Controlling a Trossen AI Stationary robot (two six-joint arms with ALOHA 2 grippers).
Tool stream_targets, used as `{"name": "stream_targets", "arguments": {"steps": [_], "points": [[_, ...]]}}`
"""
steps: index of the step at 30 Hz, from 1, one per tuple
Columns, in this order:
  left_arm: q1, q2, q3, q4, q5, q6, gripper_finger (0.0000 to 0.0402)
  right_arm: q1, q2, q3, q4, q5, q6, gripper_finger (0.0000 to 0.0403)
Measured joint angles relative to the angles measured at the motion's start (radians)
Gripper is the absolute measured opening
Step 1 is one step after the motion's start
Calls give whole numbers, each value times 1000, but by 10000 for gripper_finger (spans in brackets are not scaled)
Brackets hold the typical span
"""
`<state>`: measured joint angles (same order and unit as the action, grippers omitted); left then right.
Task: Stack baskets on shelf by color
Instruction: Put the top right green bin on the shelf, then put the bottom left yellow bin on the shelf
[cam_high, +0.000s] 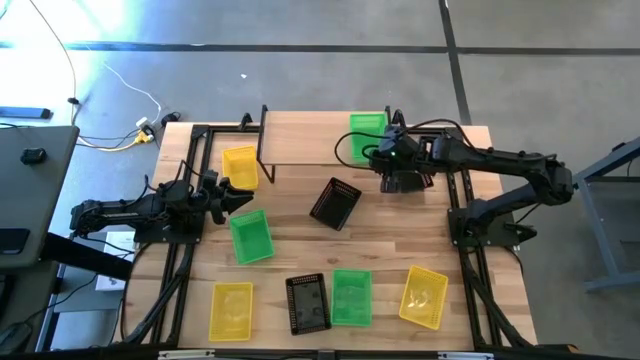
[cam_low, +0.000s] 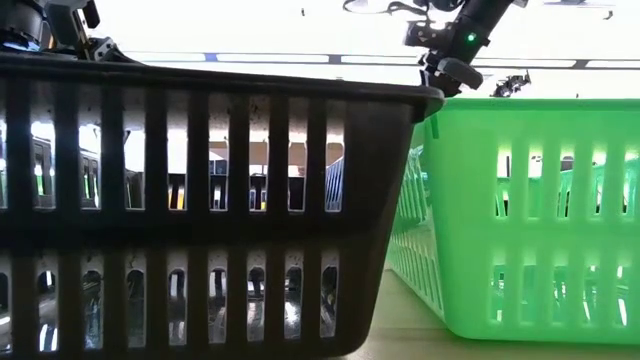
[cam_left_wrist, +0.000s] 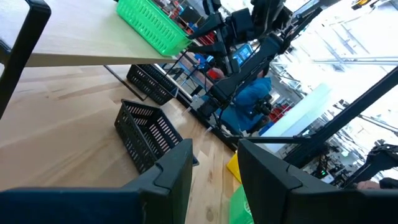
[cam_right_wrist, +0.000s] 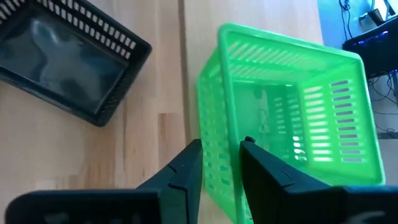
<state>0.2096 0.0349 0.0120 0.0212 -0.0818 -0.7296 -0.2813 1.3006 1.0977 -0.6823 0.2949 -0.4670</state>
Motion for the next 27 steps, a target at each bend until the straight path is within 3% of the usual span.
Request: {"name": "stream_targets", "arguments": {"steps": [7, 18, 27], "points": [[0, 0, 0, 0, -3, 32, 117, 21, 0, 0, 0, 120, 29, 93], [0, 0, 1, 7, -18, 67, 117, 59, 0, 0, 8, 118, 58, 93], [0, 0, 97, -3, -40, 241, 117, 76, 0, 22, 11, 170, 92, 93]]}}
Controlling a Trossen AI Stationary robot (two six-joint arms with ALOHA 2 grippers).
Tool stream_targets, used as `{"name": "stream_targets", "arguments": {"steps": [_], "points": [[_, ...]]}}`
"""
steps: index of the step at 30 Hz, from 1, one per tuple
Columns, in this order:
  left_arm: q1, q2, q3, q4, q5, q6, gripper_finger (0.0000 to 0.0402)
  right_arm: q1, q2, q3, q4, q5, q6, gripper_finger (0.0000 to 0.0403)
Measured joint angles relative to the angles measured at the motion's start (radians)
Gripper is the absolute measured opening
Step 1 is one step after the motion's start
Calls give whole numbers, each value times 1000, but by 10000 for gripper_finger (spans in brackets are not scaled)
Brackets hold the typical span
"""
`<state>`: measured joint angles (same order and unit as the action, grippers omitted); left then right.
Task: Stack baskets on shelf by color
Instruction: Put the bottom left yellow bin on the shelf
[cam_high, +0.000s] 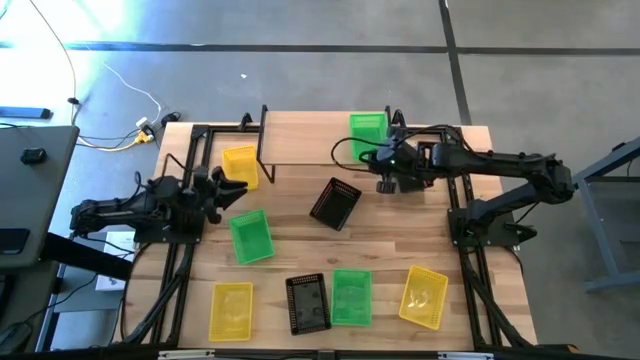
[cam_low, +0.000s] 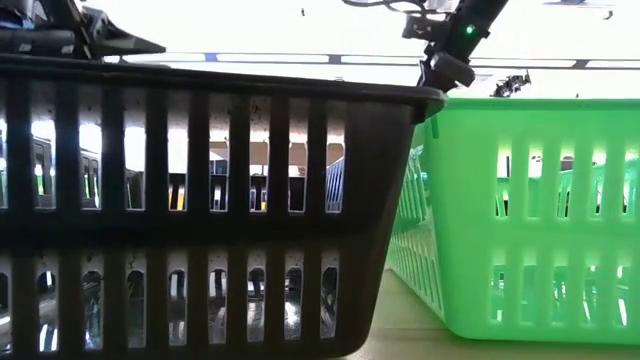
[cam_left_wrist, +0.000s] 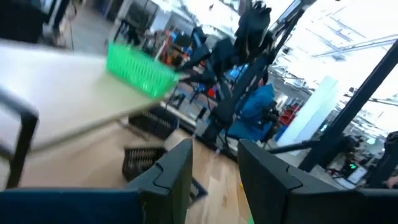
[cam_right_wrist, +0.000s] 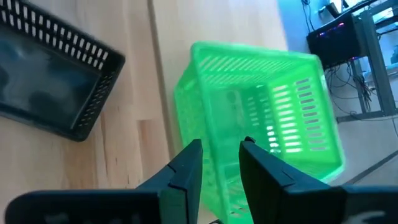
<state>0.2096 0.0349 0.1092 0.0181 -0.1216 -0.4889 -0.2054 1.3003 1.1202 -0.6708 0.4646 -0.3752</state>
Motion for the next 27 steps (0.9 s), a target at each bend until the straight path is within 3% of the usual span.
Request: {"name": "stream_targets", "arguments": {"steps": [4, 9, 17, 27], "points": [[0, 0, 67, -79, -33, 67, 117, 0, 0, 56, 0, -2, 9, 93], [0, 19, 179, -293, -70, 124, 117, 0, 0, 124, -5, -3, 12, 93], [0, 164, 343, -512, -98, 179, 117, 0, 0, 197, -4, -4, 53, 93], [-1, 499, 583, -702, 100, 188, 117, 5, 0, 209, 1, -4, 94, 93]]}}
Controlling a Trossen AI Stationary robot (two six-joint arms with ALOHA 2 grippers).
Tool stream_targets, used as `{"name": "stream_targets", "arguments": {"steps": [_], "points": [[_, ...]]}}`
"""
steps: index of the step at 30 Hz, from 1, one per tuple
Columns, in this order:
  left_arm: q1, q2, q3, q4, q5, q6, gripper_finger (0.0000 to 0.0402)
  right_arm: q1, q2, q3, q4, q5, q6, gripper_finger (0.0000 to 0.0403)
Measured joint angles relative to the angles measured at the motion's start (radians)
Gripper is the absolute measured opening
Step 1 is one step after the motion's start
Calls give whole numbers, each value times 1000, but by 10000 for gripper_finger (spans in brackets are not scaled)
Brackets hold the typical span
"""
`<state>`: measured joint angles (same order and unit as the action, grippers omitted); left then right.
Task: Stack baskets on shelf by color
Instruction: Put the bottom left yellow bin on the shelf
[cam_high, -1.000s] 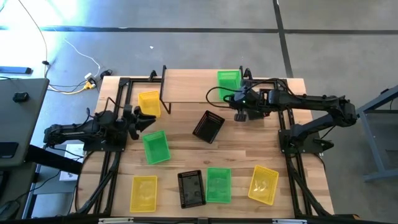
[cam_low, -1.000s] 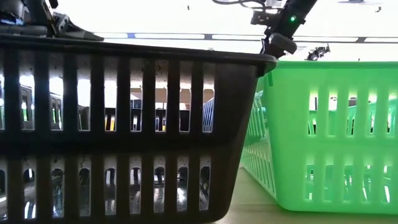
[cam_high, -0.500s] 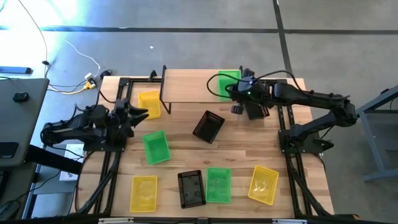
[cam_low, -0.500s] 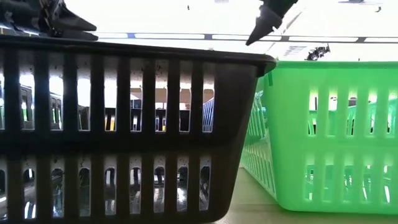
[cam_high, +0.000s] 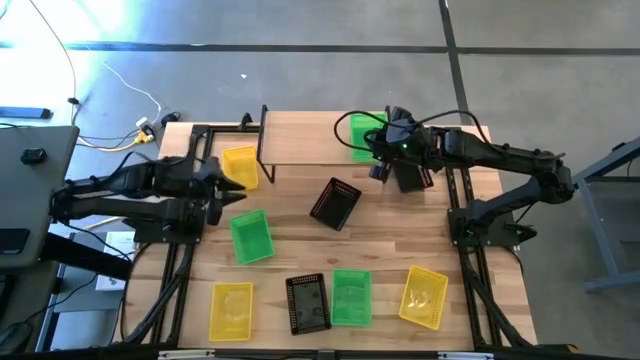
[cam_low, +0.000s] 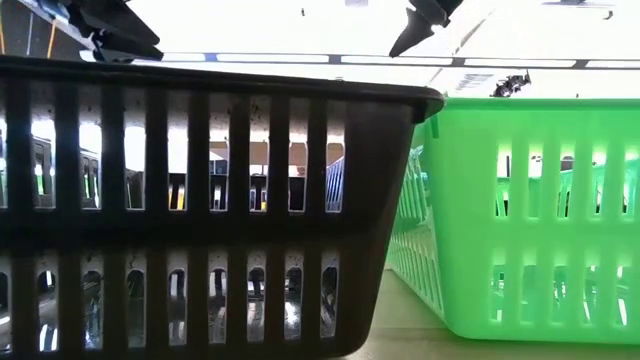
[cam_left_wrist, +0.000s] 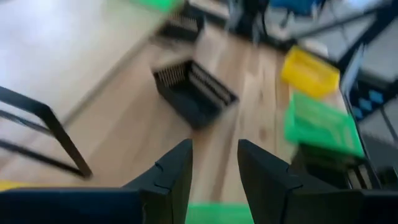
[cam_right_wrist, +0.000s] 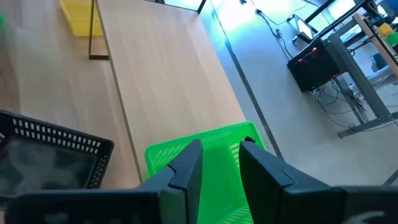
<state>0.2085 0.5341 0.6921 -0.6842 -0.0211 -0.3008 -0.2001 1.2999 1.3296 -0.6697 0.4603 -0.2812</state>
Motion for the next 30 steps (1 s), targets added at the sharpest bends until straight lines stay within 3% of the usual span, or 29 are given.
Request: {"name": "stream_targets", "arguments": {"steps": [5, 11, 21, 30], "points": [[-15, 166, 132, -178, 101, -2, 117, 0, 0, 0, 0, 0, 22, 93], [-124, 281, 208, -320, 119, -13, 117, 2, 0, 0, 0, 0, 67, 93], [-441, 354, 211, -322, 167, -223, 117, 6, 0, 0, 0, 3, 155, 93], [-719, 426, 211, -226, 148, -528, 117, 6, 0, 0, -2, 2, 213, 93]]}}
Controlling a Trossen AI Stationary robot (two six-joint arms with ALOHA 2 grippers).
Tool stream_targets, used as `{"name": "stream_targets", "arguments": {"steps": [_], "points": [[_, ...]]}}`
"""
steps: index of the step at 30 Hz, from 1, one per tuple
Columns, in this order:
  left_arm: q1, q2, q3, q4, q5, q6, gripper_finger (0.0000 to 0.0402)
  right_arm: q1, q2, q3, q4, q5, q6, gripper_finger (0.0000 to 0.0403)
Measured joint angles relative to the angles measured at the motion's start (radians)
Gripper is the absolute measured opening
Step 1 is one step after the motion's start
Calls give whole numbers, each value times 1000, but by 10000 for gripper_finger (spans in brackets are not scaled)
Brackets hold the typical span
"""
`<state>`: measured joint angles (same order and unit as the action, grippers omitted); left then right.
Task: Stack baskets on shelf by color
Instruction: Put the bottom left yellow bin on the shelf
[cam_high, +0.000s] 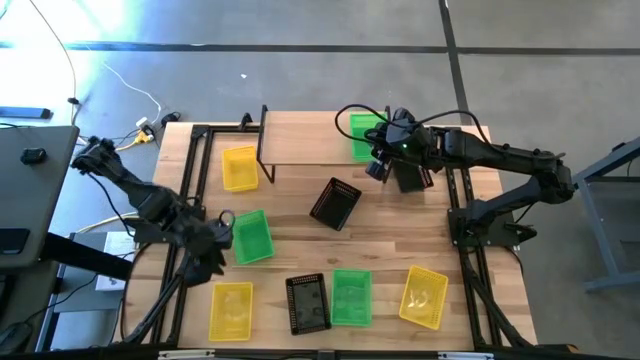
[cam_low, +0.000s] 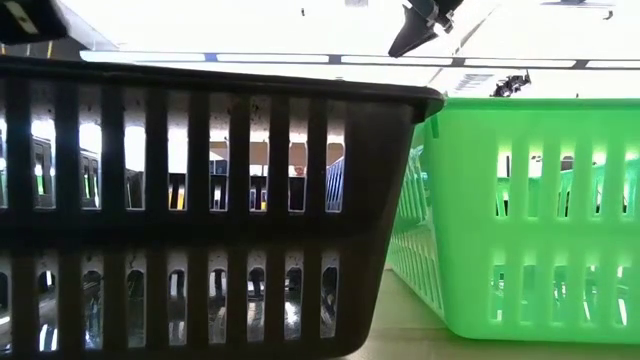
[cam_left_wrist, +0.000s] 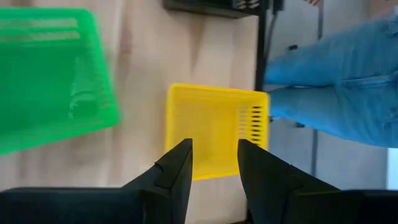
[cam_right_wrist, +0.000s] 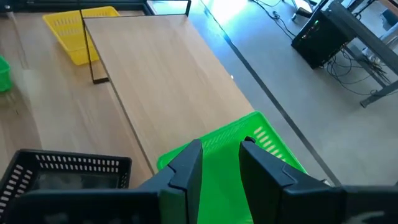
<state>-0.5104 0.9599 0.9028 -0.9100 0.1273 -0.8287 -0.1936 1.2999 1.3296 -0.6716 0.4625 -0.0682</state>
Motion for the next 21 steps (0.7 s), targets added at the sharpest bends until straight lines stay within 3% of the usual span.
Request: {"name": "stream_targets", "arguments": {"steps": [11, 21], "points": [[-269, 191, 0, 281, -50, -225, 117, 0, 0, 0, -5, -1, 8, 93], [-365, 374, 0, 404, -62, -330, 117, 0, 0, 0, -5, -2, 27, 93]]}}
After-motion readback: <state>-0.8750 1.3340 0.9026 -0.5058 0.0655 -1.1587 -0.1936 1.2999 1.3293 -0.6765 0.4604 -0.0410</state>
